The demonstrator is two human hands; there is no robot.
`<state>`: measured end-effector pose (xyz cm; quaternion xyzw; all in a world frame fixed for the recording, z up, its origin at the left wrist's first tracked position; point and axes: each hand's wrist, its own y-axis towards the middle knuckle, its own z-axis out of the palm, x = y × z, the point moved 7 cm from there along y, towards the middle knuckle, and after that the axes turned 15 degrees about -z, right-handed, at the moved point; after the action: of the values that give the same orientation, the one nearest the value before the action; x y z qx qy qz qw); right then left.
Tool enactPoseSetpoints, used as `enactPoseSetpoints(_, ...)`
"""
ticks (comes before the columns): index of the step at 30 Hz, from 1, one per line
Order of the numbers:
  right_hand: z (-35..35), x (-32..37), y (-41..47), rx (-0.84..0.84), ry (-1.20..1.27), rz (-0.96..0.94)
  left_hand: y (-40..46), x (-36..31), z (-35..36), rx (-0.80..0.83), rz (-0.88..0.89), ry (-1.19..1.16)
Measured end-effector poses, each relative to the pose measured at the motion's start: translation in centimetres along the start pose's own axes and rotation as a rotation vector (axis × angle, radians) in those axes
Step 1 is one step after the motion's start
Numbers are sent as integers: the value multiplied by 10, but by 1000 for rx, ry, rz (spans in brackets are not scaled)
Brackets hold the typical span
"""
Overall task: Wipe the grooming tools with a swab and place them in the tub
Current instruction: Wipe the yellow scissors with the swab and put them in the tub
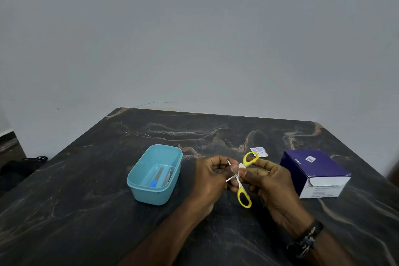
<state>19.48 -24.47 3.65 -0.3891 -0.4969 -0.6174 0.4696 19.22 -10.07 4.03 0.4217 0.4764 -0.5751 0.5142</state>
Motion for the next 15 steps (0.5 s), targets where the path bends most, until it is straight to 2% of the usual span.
enactPoseSetpoints(9,-16,13,6,-113,142,-40,-2,-3,1,35,-5,8)
enactPoseSetpoints(15,-13,5,6,-53,94,-2,-1,0,2,40,-30,25)
